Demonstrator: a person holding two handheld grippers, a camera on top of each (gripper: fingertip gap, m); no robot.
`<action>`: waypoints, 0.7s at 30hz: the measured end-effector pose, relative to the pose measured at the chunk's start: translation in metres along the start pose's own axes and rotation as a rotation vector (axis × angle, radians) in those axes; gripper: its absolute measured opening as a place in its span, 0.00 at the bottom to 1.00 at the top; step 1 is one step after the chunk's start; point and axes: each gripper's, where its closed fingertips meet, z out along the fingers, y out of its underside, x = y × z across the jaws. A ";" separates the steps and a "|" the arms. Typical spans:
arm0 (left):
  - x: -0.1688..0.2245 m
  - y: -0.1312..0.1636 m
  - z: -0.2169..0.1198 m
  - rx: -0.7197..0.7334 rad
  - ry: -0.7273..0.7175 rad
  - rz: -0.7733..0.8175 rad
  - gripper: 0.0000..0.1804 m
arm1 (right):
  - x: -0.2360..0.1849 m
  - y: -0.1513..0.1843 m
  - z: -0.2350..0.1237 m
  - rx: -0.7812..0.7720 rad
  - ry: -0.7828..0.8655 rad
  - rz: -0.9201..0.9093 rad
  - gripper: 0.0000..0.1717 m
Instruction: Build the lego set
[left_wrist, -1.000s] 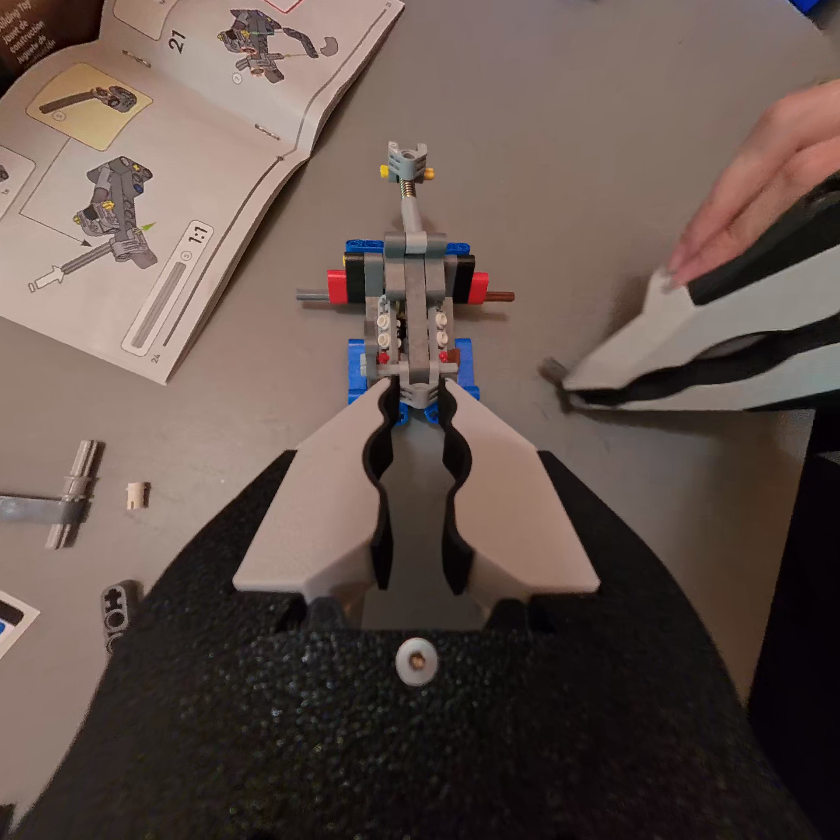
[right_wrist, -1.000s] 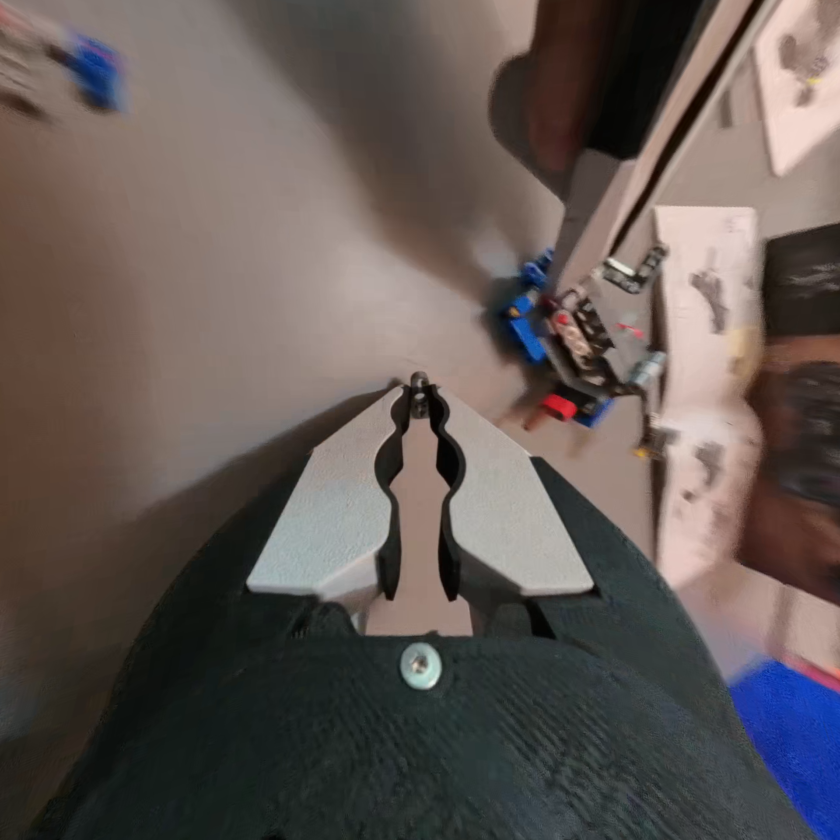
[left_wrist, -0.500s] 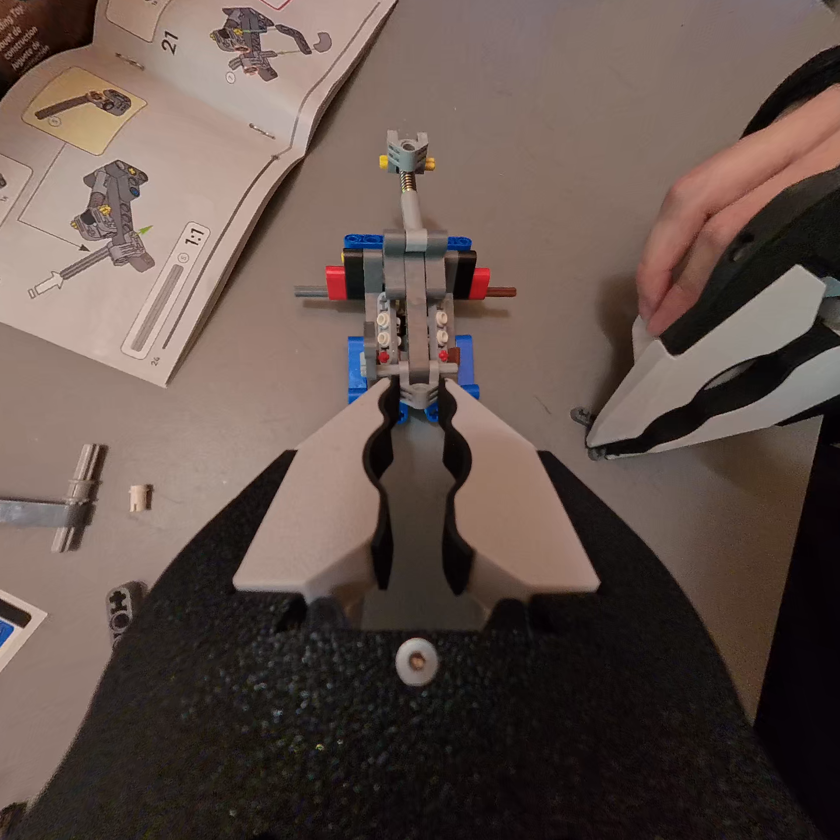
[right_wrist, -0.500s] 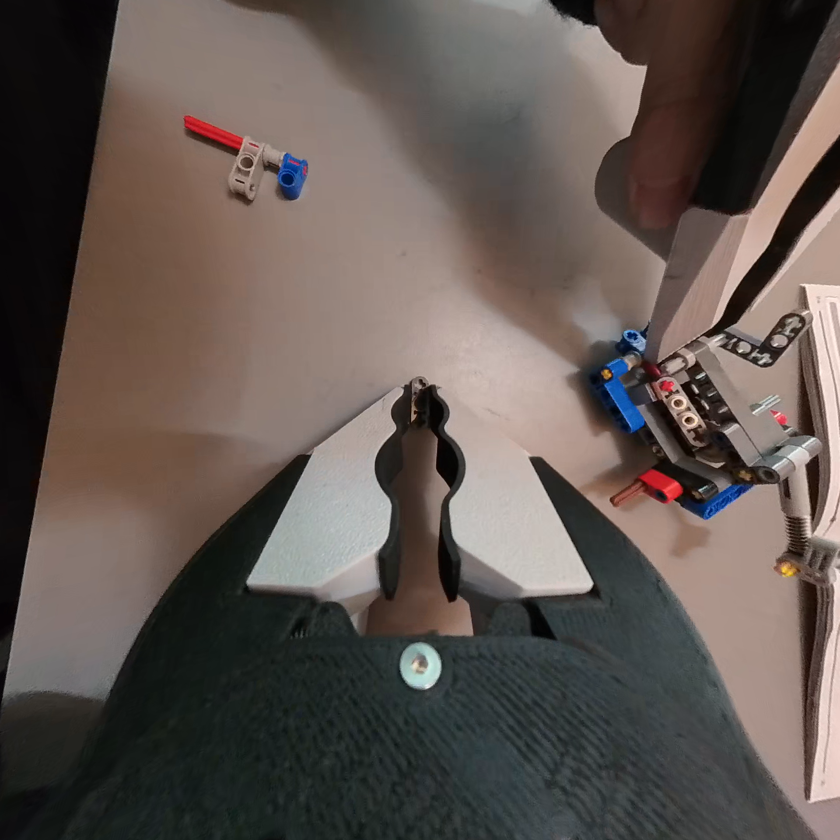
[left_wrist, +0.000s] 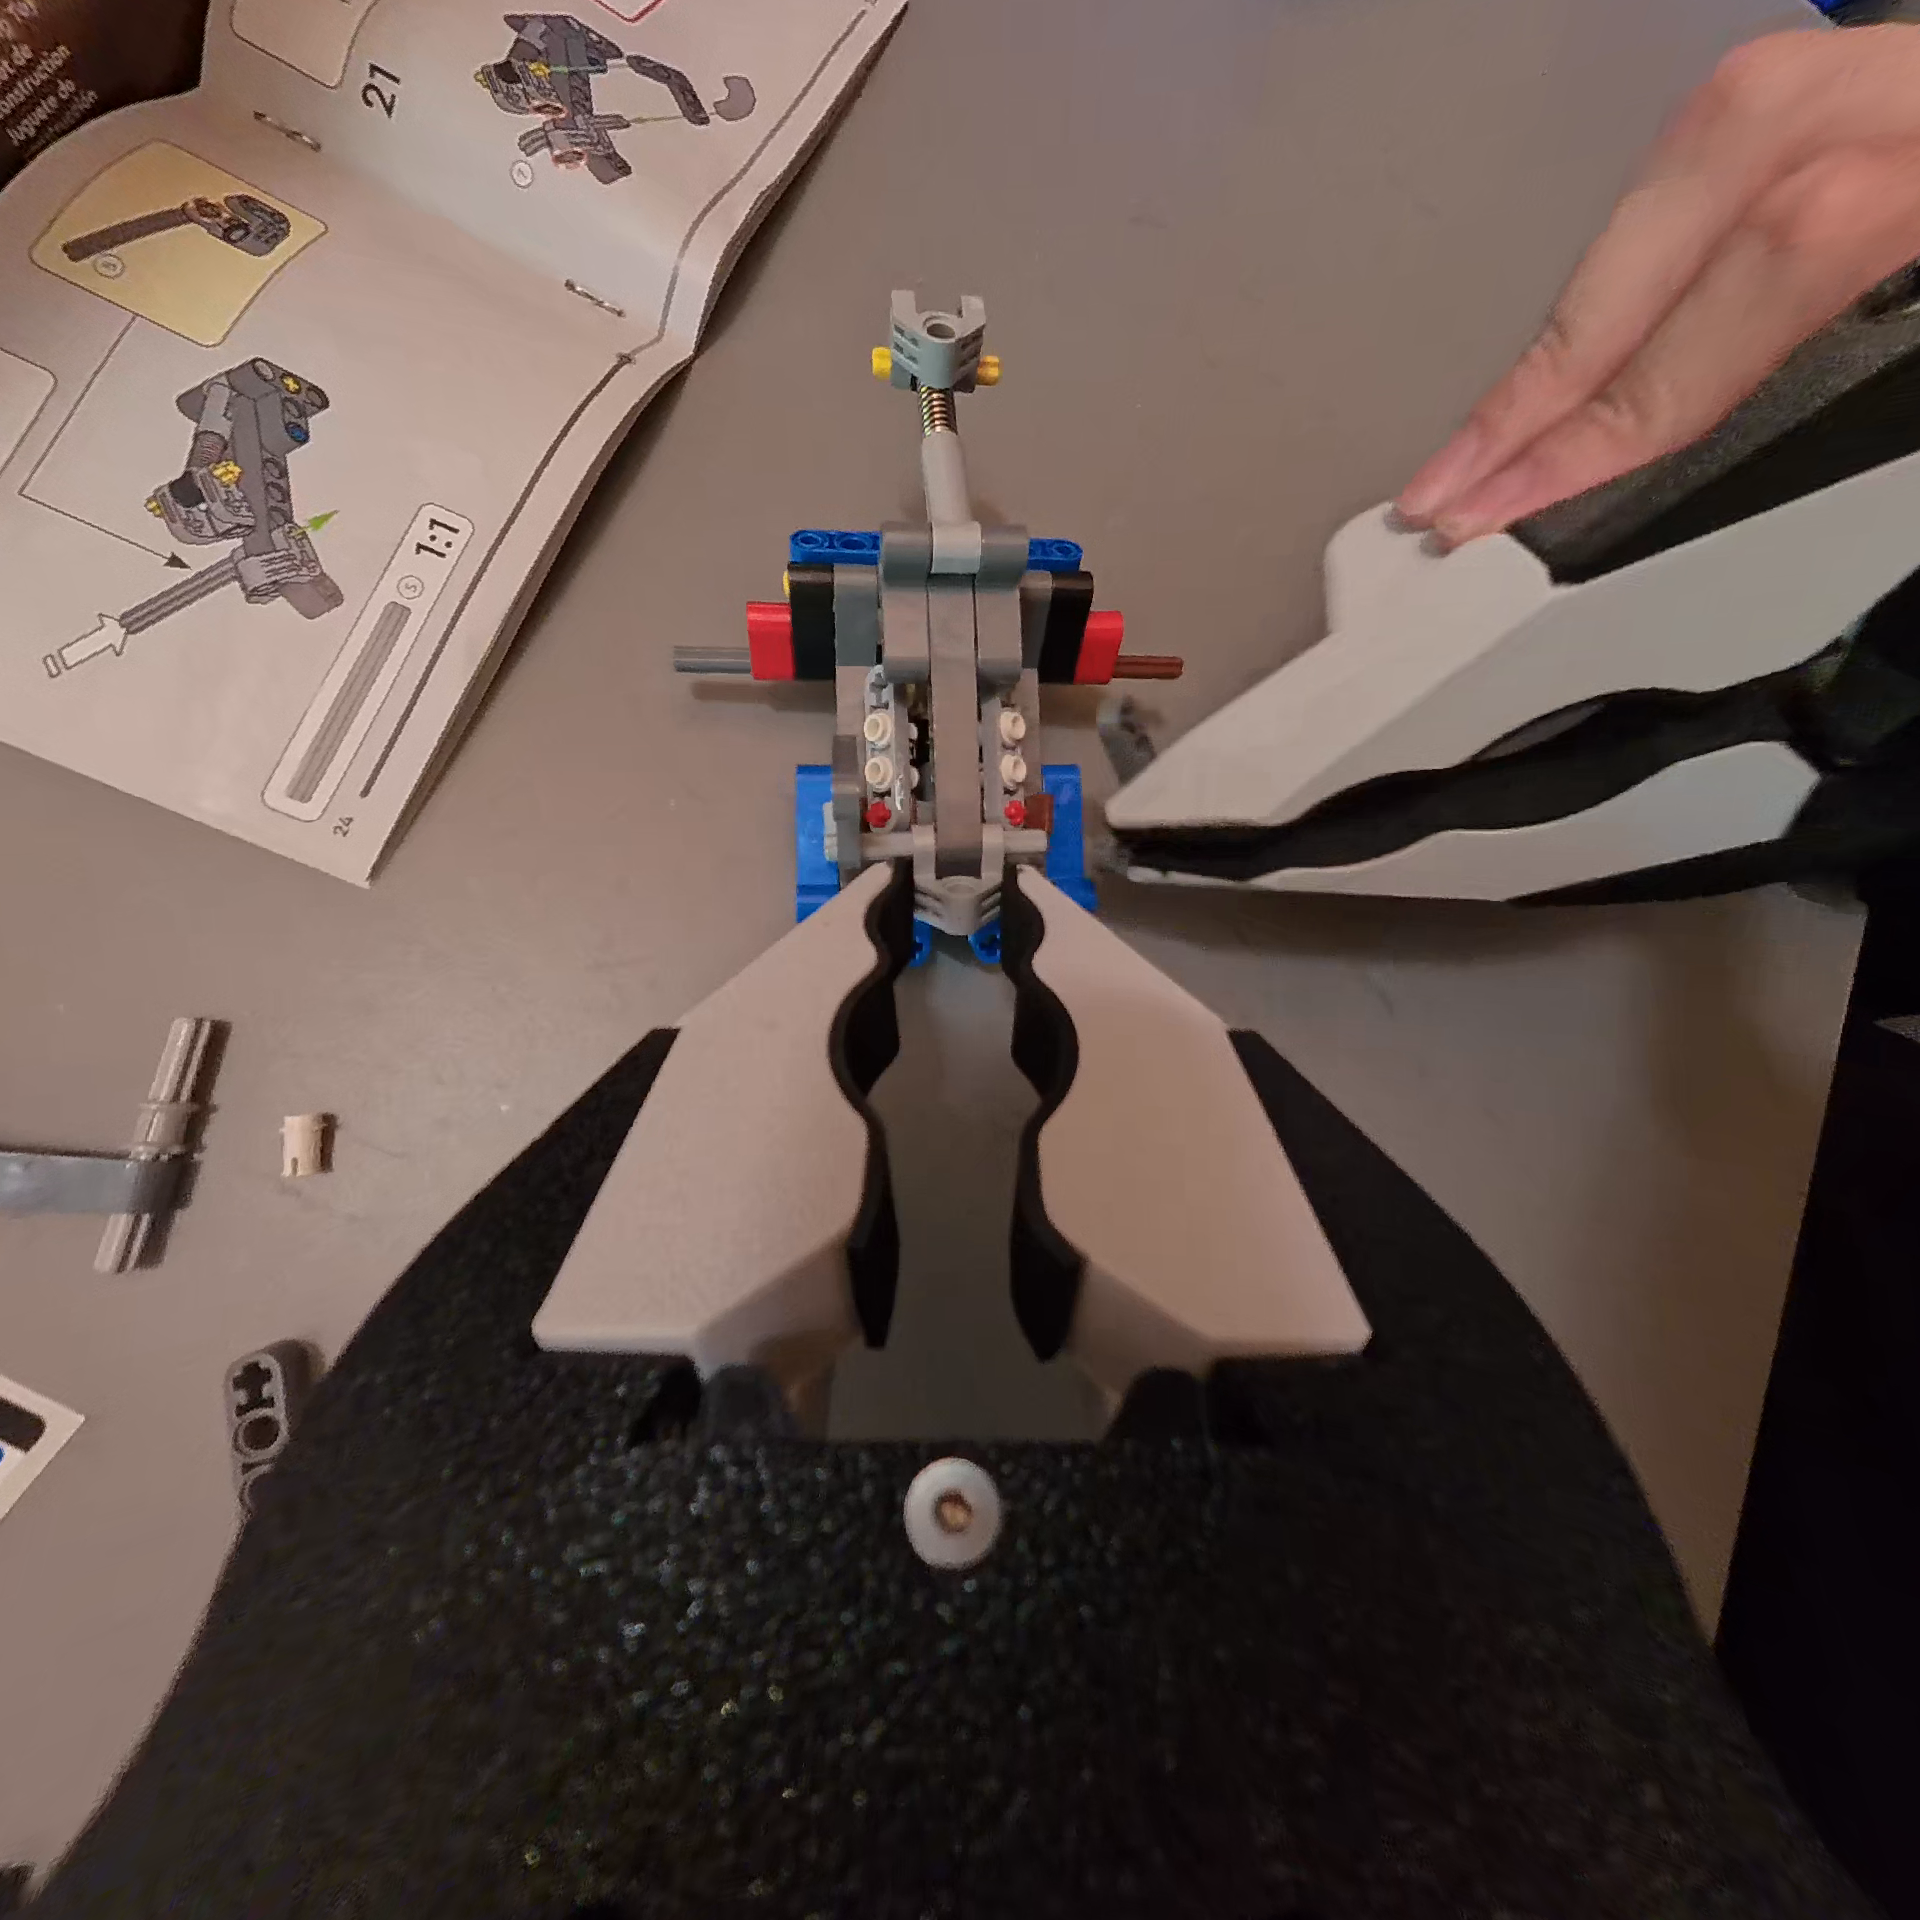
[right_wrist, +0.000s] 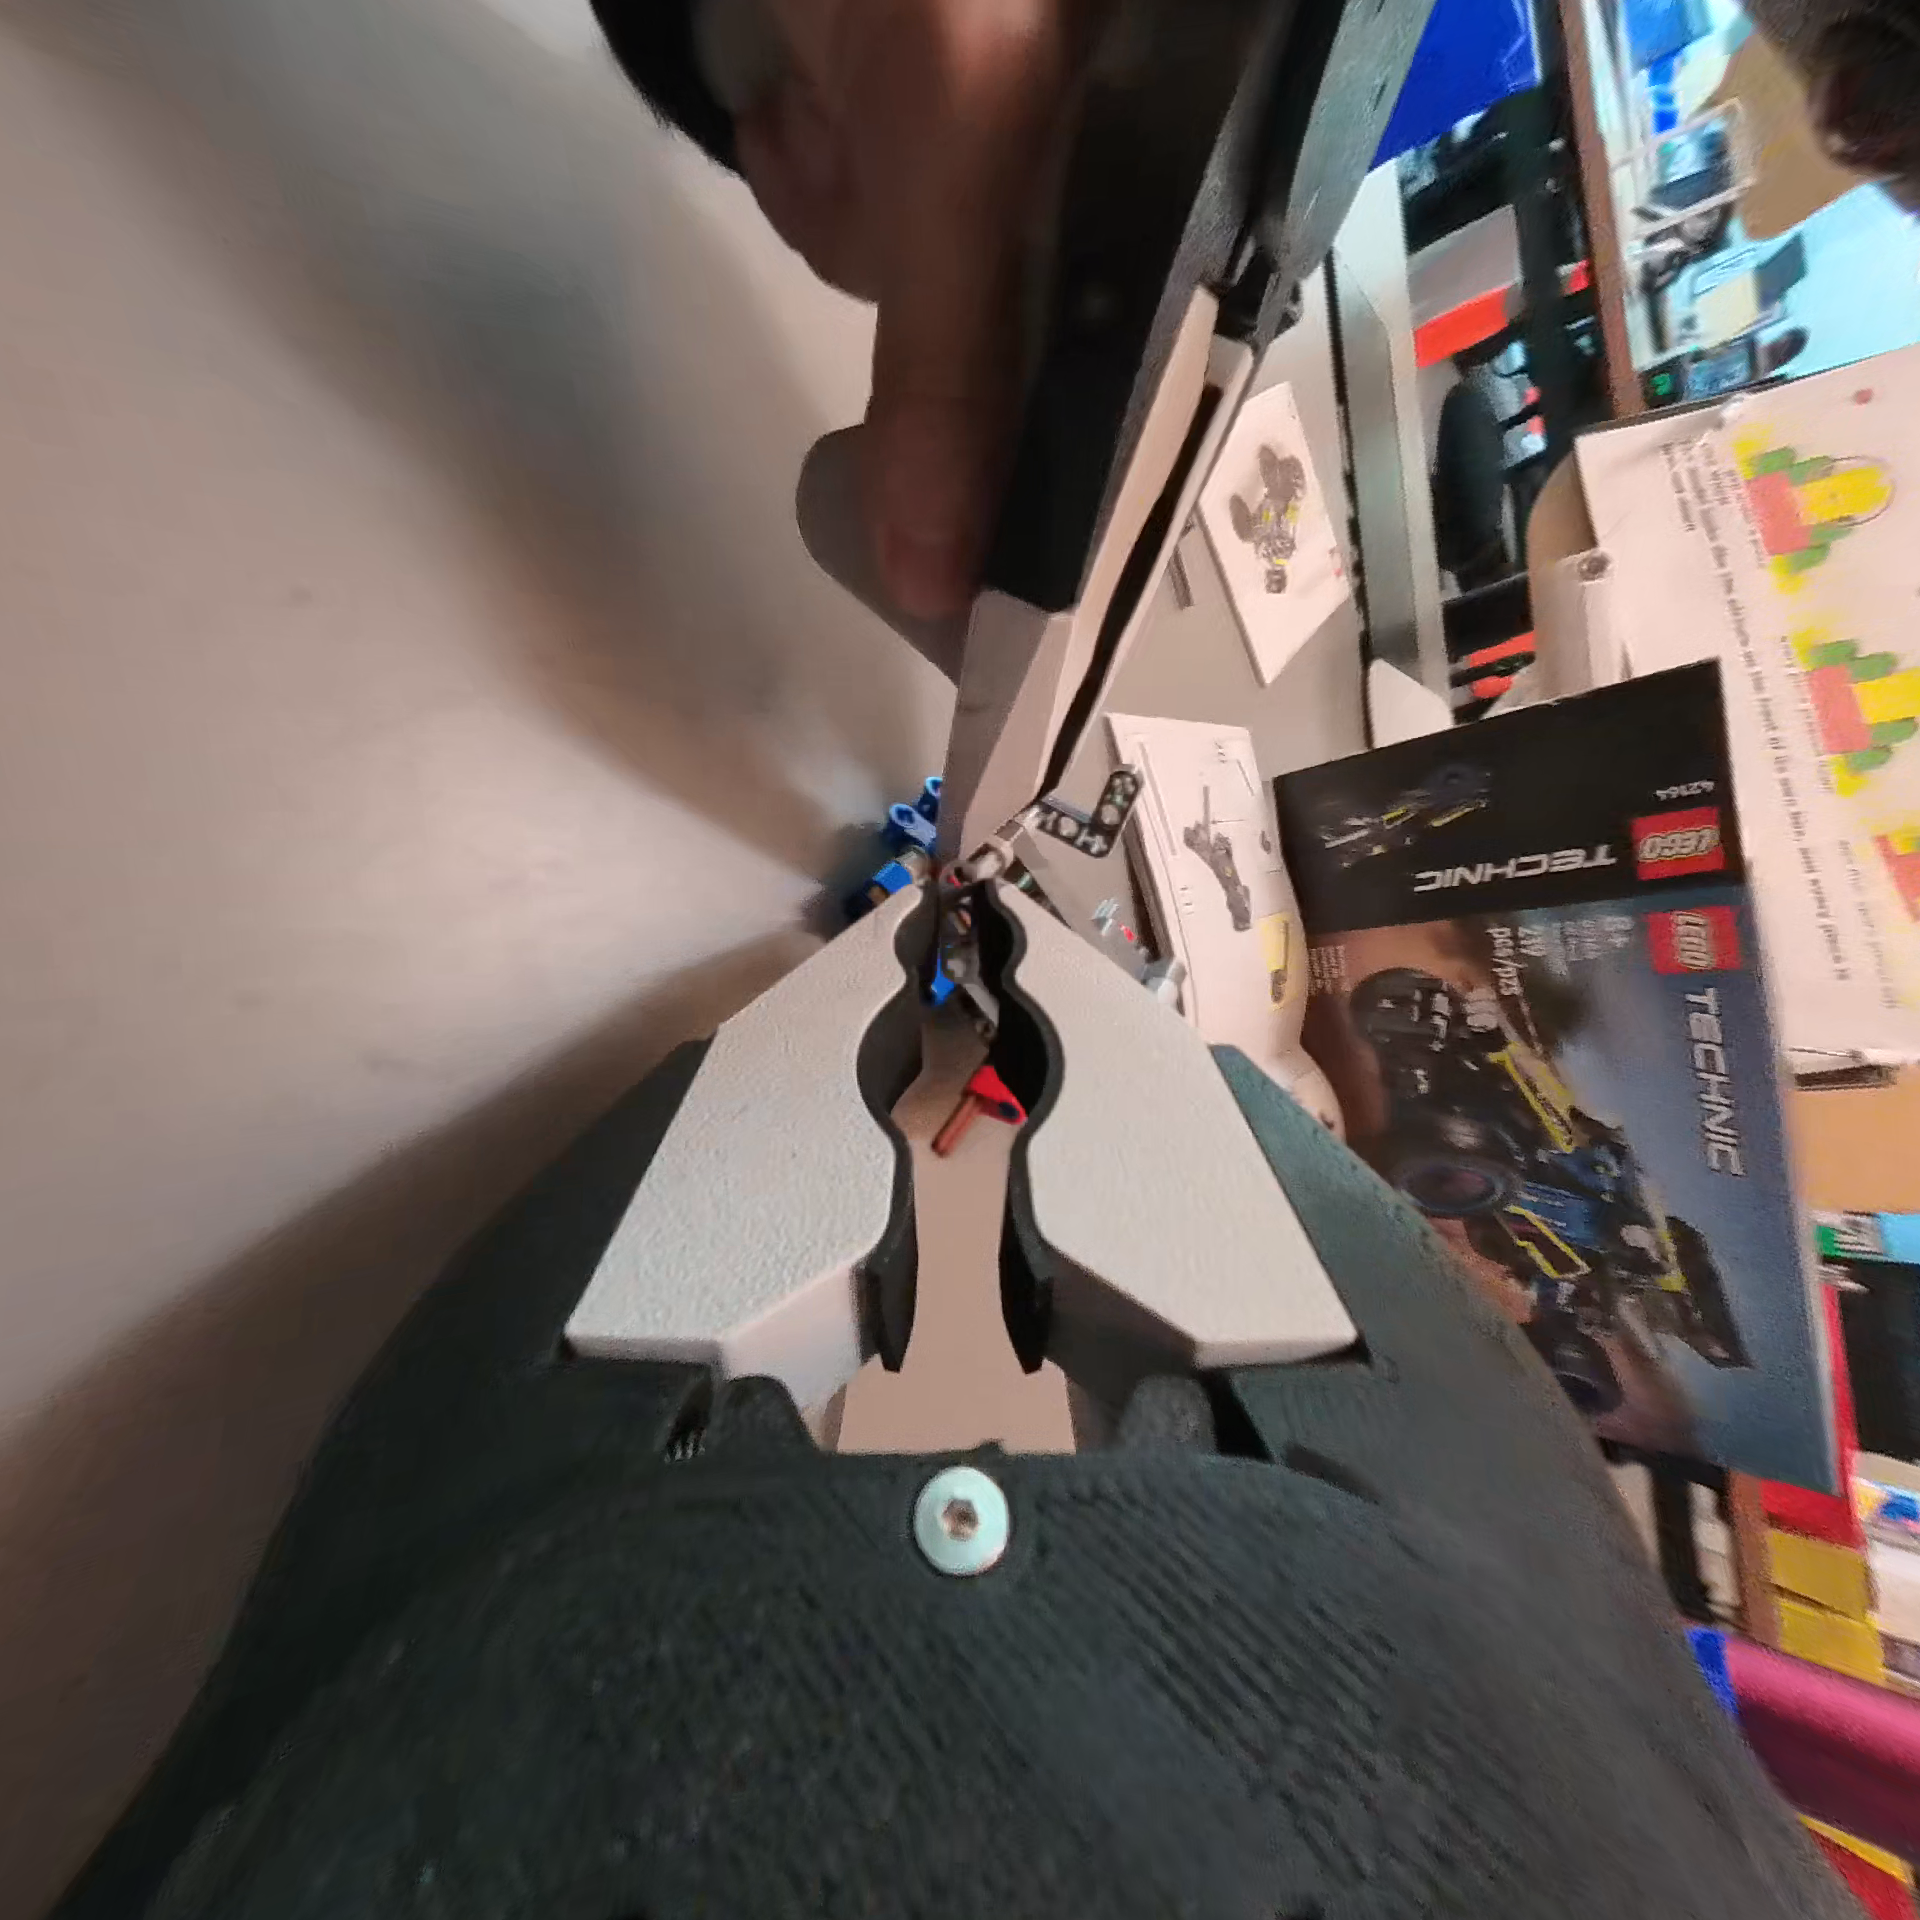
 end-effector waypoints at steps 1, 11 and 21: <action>0.000 0.000 0.000 0.001 0.002 -0.002 0.07 | 0.002 0.004 0.003 -0.025 0.018 -0.023 0.03; 0.000 0.000 0.000 -0.001 0.012 -0.016 0.07 | 0.006 0.004 0.010 -0.071 0.088 -0.078 0.02; -0.001 -0.001 -0.001 0.003 0.048 -0.068 0.07 | 0.008 0.004 0.012 -0.109 0.132 -0.126 0.02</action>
